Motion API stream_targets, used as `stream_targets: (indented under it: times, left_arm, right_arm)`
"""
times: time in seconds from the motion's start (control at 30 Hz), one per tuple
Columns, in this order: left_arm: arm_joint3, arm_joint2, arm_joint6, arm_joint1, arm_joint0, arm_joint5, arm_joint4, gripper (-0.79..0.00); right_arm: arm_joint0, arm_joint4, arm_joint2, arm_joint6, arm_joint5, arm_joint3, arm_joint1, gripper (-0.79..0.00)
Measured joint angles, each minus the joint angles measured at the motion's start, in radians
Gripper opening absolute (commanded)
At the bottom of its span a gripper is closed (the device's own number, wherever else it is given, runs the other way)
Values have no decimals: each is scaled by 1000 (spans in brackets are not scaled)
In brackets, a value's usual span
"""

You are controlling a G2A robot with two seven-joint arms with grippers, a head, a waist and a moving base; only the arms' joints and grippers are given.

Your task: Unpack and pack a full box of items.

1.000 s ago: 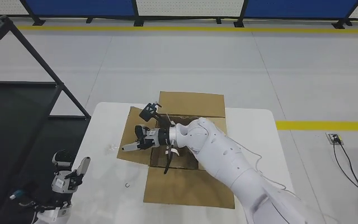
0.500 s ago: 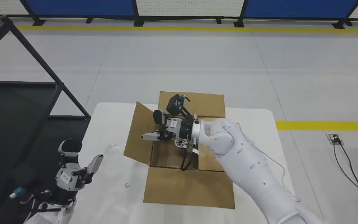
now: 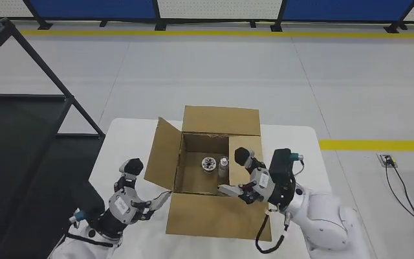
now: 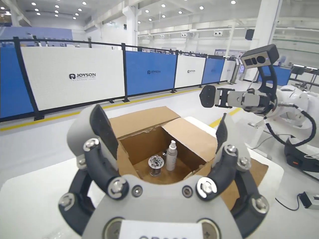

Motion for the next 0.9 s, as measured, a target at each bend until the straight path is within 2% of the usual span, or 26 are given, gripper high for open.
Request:
stream_targets:
  times: [0.23,0.3,0.77,0.9]
  left_arm:
    - [9,161,-82,-8,-72,31,80,0]
    - [18,194,-116,-10,-84,40,80,0]
    - [21,201,-123,-11,-85,44,75,0]
    - [45,216,-152,-15,-107,56,-25,0]
  right_arm:
    - [-187,-3,126,-123,-29,-64,17,0]
    - [-201,-1,134,-133,-31,-66,18,0]
    - [-198,-1,132,-131,-31,-66,18,0]
    - [-191,-6,127,-139,-34,-75,22,0]
